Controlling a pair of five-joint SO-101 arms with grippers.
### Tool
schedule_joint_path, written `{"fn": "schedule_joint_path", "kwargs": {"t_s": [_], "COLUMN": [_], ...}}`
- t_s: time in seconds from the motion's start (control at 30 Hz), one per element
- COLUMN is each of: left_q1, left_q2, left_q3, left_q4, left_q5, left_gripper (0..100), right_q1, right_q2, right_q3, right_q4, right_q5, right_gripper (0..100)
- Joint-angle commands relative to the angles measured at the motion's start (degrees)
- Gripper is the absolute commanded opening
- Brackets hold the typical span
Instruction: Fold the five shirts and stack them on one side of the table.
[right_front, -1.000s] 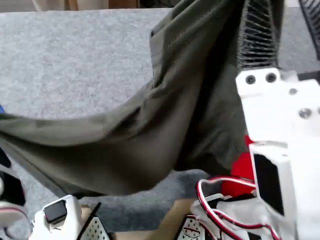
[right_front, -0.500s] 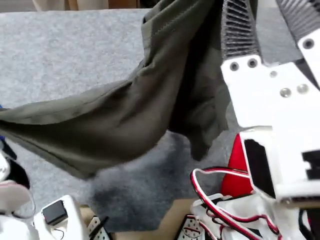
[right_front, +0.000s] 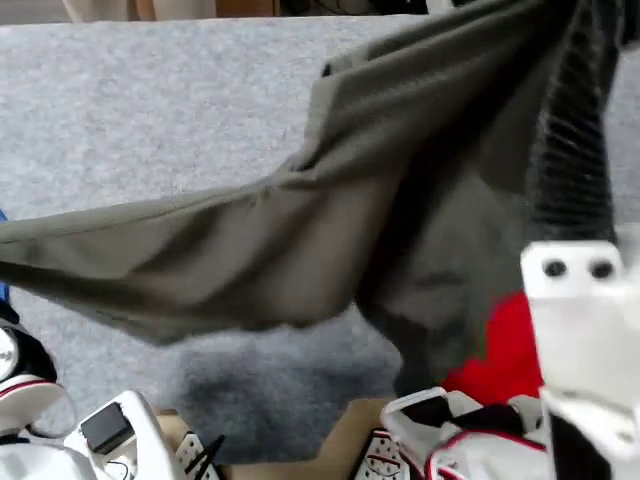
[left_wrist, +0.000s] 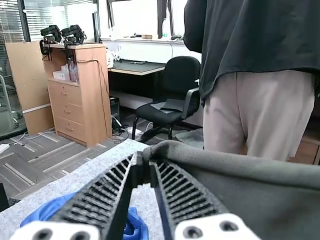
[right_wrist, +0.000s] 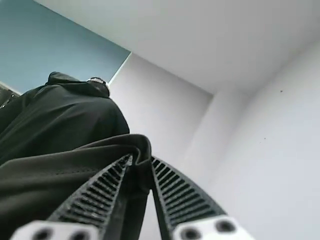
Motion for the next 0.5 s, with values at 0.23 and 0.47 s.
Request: {"fn": "schedule_joint_path", "kwargs": {"t_s": [0.23,0.47], "left_q1": [11.5,12.0], "left_q2": [0.1,0.2], "left_q3": [-6.2,10.7], "left_q4": [8.1,-4.9], "left_q5": [0.4,2.2], "left_gripper": [2,2], "right_q1": [-0.7,-0.2], "right_q2": [-1.5,3.8], "right_q3": [4.4,26.2], "right_q4": [1.4,-3.0], "right_q5": [0.4,4.1], "right_gripper": [0.5,0.5]}}
